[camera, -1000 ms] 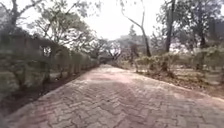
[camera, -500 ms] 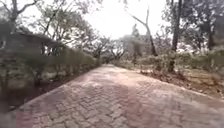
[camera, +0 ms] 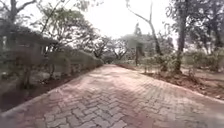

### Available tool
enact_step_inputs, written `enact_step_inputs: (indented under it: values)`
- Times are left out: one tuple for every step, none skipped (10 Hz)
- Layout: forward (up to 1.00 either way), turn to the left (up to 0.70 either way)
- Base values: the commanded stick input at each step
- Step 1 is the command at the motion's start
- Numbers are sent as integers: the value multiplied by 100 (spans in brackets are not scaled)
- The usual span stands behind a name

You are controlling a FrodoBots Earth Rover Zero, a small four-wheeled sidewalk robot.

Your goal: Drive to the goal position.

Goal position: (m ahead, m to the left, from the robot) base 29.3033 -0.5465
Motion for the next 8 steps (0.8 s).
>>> enact_step_inputs:
  values:
    - [85,0]
    - [85,0]
    - [85,0]
    - [85,0]
    - [85,0]
    - [85,0]
    - [85,0]
    - [85,0]
